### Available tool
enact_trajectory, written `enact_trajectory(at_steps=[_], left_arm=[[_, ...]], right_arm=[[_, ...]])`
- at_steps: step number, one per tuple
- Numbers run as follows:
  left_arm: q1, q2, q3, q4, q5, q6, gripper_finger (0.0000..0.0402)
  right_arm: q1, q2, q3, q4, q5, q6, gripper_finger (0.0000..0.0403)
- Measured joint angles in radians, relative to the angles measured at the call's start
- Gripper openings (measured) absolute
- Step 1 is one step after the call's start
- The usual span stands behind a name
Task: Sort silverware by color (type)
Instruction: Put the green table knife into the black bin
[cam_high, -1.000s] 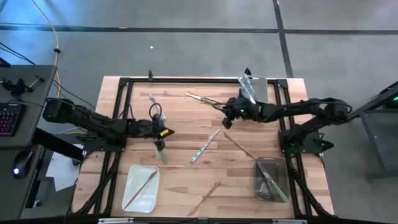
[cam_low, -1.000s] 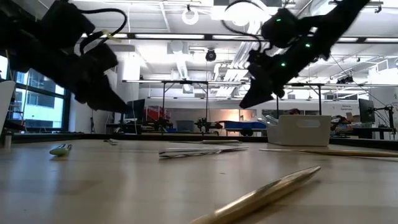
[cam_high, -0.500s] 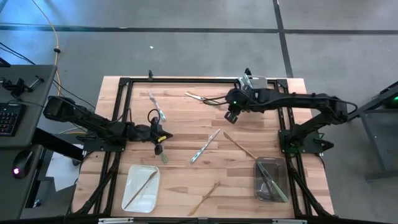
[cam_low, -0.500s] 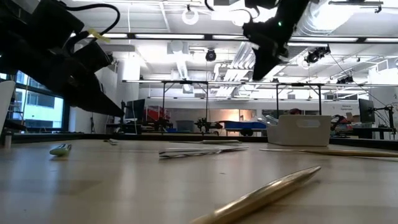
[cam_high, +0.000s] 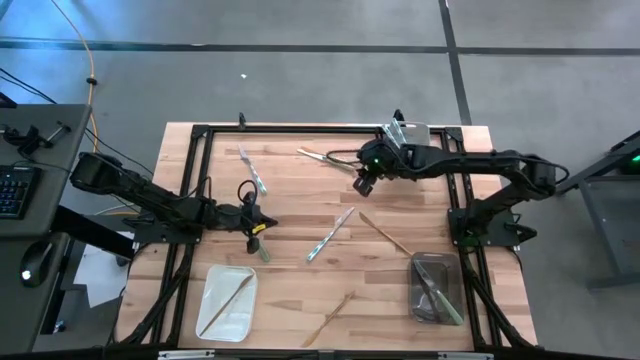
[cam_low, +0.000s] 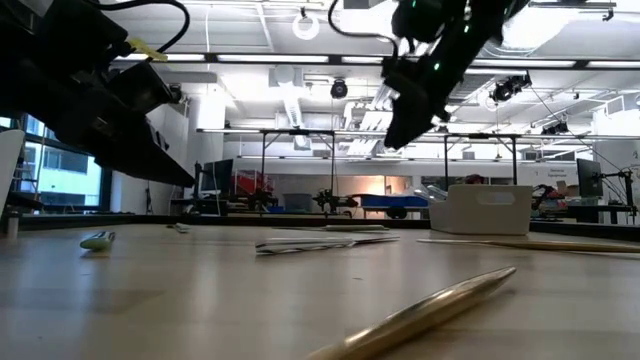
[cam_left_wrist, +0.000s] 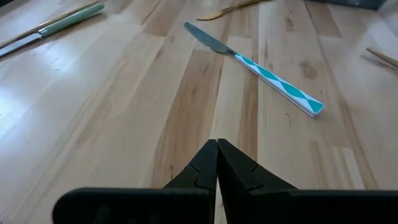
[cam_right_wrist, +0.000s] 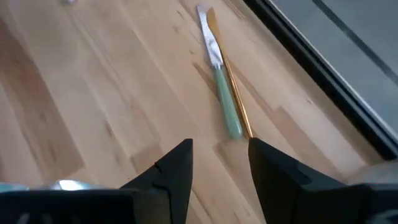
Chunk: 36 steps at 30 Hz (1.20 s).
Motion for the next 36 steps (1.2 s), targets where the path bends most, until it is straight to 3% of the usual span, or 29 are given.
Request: enact_trajectory(at_steps=[3,6,17,36], left_arm=[[0.0,0.0,0.0,0.005,0.0,0.0,0.0],[0.0,0.0,0.0,0.006,0.0,-0.001,0.0],[0.0,0.0,0.0,0.007,-0.002,-0.019,0.0],[0.0,0.0,0.0,0.005,-0.001,-0.019,0.0]], right_arm=[[-0.045,0.046,-0.033,0.093,-0.088,0.015,0.0141],[-0.081,0.123,-0.035,0.168,-0.1,-0.025,0.0141],[-0.204,0.416,0.095,0.217,-0.186,-0.131,0.014],[-0.193,0.491,0.12,0.21,-0.226,-0.135,0.014]])
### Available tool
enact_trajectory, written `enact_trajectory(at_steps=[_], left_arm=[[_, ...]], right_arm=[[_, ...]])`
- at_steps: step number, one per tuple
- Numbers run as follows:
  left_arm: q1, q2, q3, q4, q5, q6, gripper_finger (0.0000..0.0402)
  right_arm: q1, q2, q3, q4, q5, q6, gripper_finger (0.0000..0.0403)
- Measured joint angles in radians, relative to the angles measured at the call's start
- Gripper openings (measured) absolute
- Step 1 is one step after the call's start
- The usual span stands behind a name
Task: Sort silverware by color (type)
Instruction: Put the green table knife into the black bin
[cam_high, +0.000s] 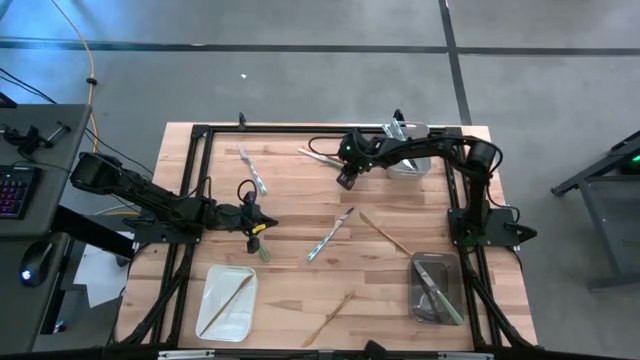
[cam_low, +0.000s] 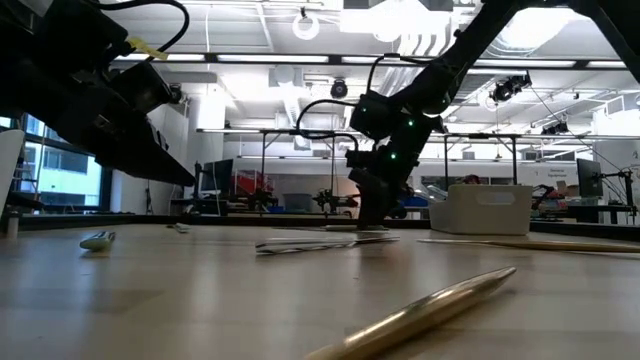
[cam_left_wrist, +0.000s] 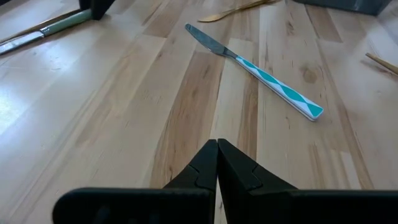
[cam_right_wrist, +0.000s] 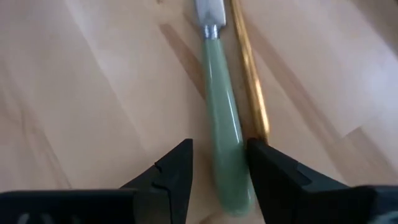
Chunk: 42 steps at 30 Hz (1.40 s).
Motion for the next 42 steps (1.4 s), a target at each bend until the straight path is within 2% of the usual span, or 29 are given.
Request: enact_trajectory(at_steps=[8,18,27,35,42], left_arm=[[0.0,0.0,0.0,-0.001,0.0,0.0,0.0],[0.0,0.0,0.0,-0.001,-0.004,0.0,0.0],[0.0,0.0,0.0,-0.001,-0.008,0.0,0.0],[0.0,0.0,0.0,-0.001,-0.009,0.0,0.0],[0.0,0.0,0.0,-0.001,-0.022,0.0,0.0]], right_arm=[[0.0,0.037,0.004,-0.007,0.012,0.037,0.0113],[0.004,0.045,0.002,0.0,-0.01,0.049,0.0024],[0.061,-0.039,-0.006,-0.063,-0.055,0.092,0.0014],[0.171,-0.174,-0.005,-0.219,-0.008,0.209,0.0001],[0.258,-0.169,-0.004,-0.239,0.023,0.262,0.0]])
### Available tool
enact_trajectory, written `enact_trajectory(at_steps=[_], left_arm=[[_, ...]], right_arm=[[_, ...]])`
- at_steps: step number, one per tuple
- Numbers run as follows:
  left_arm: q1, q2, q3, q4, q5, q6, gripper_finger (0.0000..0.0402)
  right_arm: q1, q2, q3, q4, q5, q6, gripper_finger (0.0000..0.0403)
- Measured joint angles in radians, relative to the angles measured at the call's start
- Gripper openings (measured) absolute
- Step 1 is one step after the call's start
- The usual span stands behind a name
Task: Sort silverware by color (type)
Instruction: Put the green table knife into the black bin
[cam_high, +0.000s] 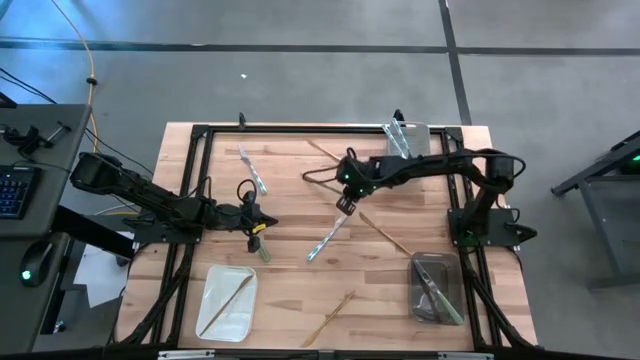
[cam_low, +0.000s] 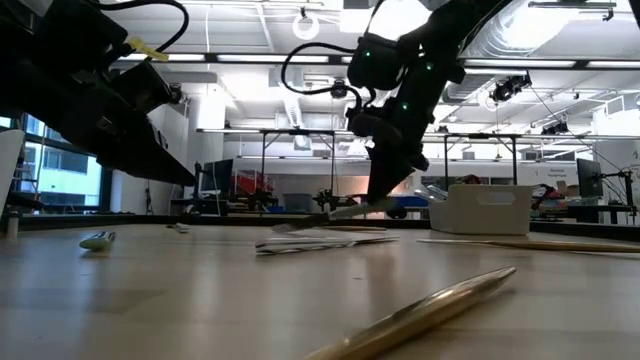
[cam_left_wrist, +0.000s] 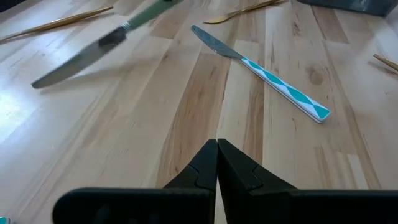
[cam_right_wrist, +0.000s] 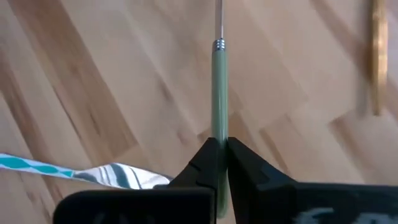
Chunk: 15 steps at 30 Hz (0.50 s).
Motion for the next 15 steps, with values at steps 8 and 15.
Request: enact_trajectory(at_steps=[8,15], left_arm=[[-0.023,0.0,0.0,0.0,-0.002,-0.007,0.0],[-0.06,0.0,0.0,0.0,-0.037,-0.008,0.0]], right_arm=[[0.019,0.069,0.0,0.011,0.073,0.023,0.0],[0.019,0.09,0.001,0.016,0.082,0.018,0.0005]])
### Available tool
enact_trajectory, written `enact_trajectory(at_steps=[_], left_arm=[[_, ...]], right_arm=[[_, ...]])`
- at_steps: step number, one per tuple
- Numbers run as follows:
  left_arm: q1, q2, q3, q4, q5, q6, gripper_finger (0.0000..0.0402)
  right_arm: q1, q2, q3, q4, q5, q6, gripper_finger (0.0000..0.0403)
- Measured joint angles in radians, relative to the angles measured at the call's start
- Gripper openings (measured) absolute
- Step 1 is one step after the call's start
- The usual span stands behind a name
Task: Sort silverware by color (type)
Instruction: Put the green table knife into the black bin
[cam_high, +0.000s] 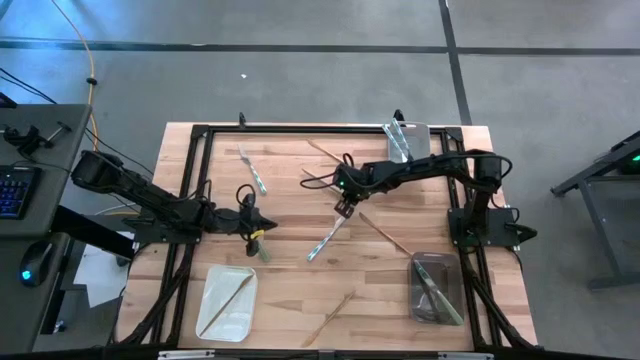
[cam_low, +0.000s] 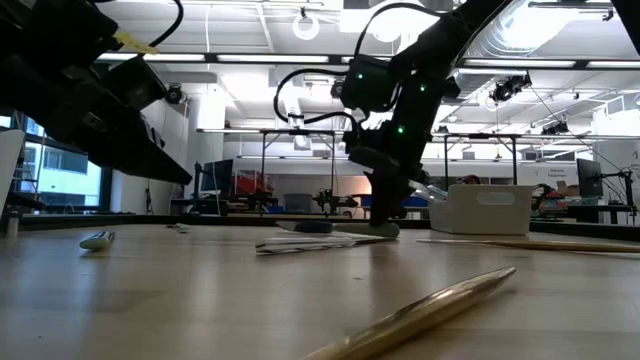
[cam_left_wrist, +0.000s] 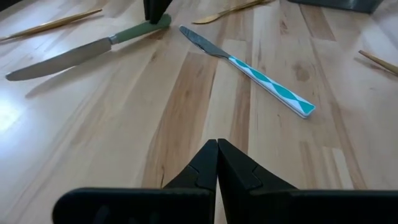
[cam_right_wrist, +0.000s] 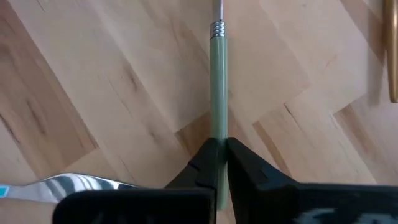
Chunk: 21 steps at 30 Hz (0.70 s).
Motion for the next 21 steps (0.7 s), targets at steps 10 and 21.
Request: enact_trajectory(at_steps=[10,21], left_arm=[[-0.005,0.0,0.0,0.0,-0.01,0.0,0.0],[-0.005,0.0,0.0,-0.001,-0.009,0.0,0.0]], right_arm=[[-0.004,0.005,0.0,0.036,0.035,-0.073,0.0102],[-0.039,0.069,0.007,0.048,0.029,-0.101,0.0119]])
